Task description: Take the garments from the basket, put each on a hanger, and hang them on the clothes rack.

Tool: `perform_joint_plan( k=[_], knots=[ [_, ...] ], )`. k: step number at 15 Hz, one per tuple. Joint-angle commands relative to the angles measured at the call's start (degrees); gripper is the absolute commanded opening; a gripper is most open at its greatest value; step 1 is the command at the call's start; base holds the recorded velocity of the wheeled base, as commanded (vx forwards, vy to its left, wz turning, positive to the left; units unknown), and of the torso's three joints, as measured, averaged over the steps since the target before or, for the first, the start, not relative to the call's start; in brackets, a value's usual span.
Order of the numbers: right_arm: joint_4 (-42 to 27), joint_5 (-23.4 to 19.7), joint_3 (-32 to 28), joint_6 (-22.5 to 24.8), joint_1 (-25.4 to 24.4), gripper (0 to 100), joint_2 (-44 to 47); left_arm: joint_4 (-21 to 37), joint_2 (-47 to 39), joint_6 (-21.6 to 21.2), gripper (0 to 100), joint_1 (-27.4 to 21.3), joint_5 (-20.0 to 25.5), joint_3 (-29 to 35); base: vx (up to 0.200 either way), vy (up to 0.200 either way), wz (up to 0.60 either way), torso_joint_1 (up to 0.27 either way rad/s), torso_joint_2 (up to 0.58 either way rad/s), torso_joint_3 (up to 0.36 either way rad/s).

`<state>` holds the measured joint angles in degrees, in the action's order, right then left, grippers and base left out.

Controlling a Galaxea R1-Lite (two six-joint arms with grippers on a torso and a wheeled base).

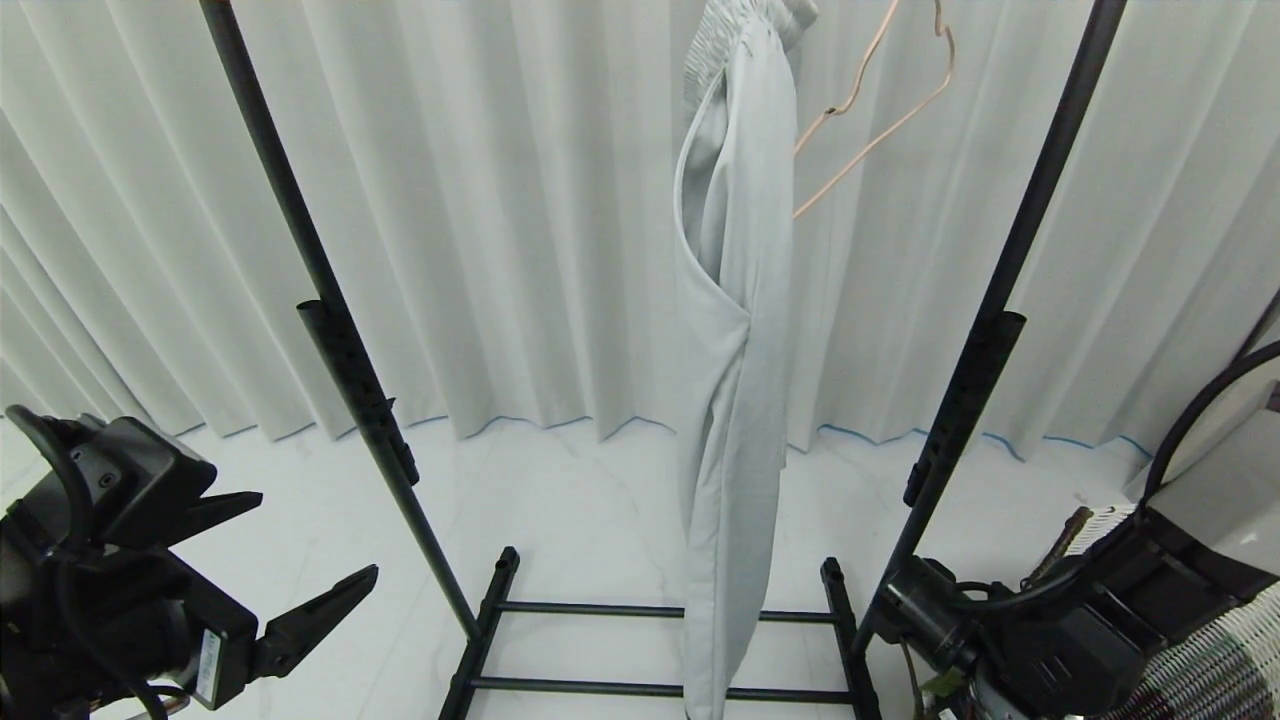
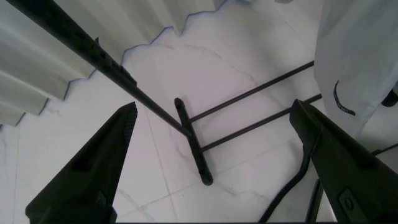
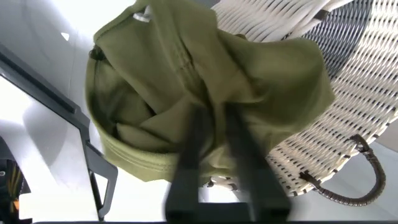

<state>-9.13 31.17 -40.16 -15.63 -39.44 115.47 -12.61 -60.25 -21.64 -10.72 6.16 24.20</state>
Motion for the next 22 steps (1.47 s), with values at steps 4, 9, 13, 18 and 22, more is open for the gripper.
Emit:
perform_joint_plan(
  k=[4, 9, 13, 18, 22],
  knots=[
    [-1.1, 0.0, -0.2, 0.9, -0.1, 0, -4.5, 0.0, 0.0, 0.0, 100, 0.0, 0.0, 0.1, 0.0, 0.0, 0.0, 0.0, 0.0, 0.0],
    [-10.3, -0.8, -9.1, 1.0, 0.0, 0, -17.0, 0.0, -0.8, 0.0, 100, 0.0, 0.0, 0.0, 0.0, 0.0, 0.0, 0.0, 0.0, 0.0],
    [-13.5, -2.9, -13.3, 2.7, -0.6, 0, -30.7, -0.1, -0.9, 0.0, 100, 0.1, 0.0, 0.0, 0.0, 0.0, 0.0, 0.0, 0.0, 0.0],
    [-13.4, -3.2, -19.9, 8.9, -0.6, 0, -40.0, -0.1, -0.7, 0.0, 100, 0.1, -0.1, 0.0, 0.0, 0.0, 0.0, 0.0, 0.0, 0.0],
    [-13.1, -3.6, -24.6, 11.9, -1.4, 0, -40.6, -0.1, -0.2, 0.0, 100, 0.1, -0.1, 0.0, -0.2, 0.0, 0.0, 0.005, 0.0, 0.001]
  ],
)
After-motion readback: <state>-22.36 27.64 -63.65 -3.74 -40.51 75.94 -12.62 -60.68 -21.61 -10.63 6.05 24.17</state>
